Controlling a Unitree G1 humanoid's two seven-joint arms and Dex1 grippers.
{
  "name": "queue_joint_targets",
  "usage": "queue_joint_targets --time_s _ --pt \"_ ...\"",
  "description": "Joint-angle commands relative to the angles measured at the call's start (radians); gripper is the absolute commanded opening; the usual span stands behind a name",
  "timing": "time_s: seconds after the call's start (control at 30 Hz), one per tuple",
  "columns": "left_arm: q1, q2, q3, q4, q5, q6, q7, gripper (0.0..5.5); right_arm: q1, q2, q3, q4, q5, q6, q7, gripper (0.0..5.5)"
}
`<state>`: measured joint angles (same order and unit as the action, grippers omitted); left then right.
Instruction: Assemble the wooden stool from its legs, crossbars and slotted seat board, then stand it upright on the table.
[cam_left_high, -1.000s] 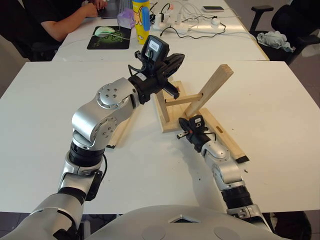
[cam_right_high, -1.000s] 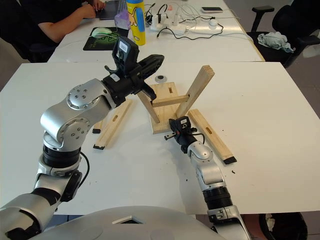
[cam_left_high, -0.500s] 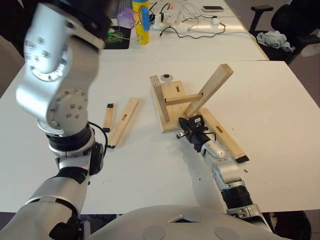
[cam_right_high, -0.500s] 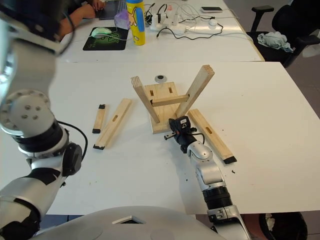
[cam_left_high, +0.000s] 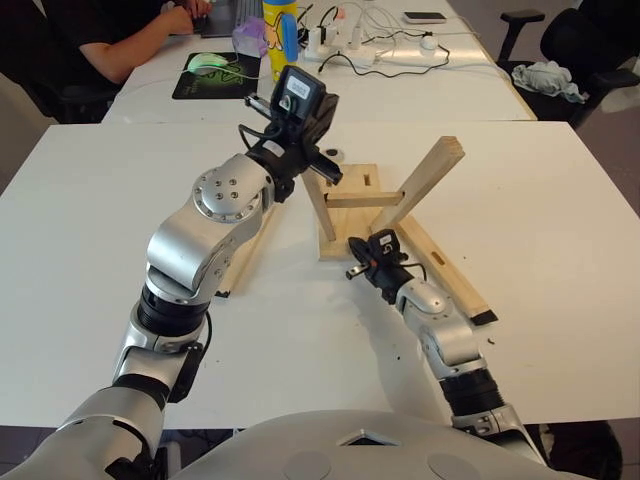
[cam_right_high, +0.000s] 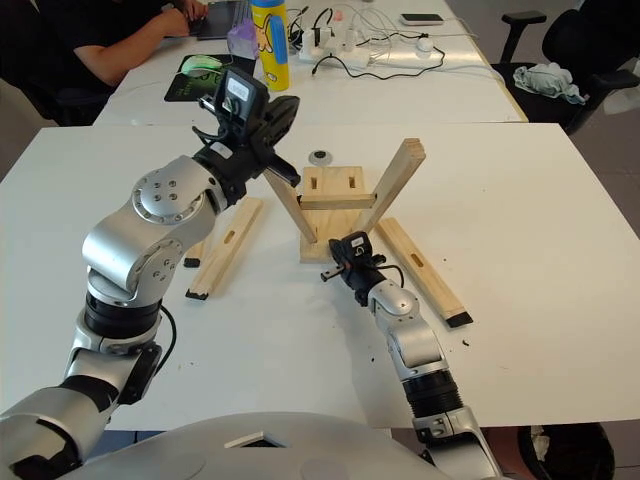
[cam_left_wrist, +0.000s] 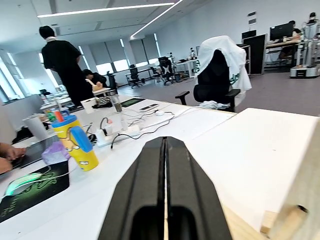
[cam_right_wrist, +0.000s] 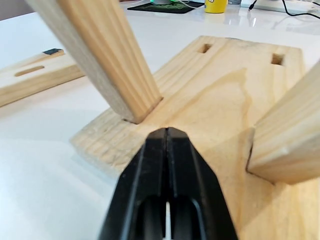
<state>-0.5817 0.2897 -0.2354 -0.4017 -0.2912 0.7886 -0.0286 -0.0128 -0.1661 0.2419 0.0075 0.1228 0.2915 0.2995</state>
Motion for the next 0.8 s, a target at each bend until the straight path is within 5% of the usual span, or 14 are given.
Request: queue_joint_targets --time_s 0.03,0.37,0.8 --pt "0.071 0.007 0.026 0.079 0.081 -0.010 0.023 0.01 0.074 -0.007 0.016 0.072 -0.013 0.067 0.016 0.00" --pt "0.265 -0.049 0.193 -0.145 0.131 -0.190 0.070 0.01 0.175 -0.045 -0.071 -0.244 0.076 -0.166 0.104 0.00" --pt "0.483 -0.172 0.114 -0.181 0.138 -0.191 0.051 0.01 0.349 -0.139 -0.306 -0.503 0.049 -0.087 0.000 0.00"
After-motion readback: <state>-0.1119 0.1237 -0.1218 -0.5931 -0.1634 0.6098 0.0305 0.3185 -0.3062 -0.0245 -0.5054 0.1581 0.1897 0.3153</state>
